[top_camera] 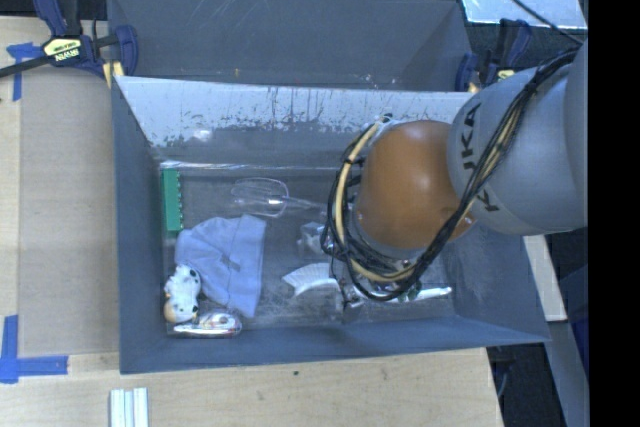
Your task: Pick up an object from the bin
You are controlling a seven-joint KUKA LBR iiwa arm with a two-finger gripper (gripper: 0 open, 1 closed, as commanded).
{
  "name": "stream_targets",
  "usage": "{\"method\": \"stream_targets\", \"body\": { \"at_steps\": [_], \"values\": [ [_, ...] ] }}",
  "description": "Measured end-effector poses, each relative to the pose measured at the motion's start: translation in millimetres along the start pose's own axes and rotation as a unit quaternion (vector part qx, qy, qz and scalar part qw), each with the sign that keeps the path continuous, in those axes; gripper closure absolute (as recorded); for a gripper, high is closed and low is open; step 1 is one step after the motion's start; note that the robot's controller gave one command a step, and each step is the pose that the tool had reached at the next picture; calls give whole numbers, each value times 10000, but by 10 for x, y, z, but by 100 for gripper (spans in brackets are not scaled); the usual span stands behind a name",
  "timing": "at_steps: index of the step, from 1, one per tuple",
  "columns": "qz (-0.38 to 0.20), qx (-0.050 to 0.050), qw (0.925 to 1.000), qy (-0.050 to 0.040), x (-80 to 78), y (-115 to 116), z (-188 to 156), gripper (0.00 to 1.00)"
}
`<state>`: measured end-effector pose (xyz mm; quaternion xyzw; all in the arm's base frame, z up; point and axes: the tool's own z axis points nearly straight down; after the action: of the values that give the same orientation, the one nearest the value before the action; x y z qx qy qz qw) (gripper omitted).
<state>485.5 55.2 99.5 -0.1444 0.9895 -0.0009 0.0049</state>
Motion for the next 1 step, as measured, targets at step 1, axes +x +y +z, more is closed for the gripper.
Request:
{"method": "stream_targets", "body": {
  "at_steps": [1],
  "values": [
    [-94, 24, 9999, -36, -266, 93, 291, 0]
  ]
}}
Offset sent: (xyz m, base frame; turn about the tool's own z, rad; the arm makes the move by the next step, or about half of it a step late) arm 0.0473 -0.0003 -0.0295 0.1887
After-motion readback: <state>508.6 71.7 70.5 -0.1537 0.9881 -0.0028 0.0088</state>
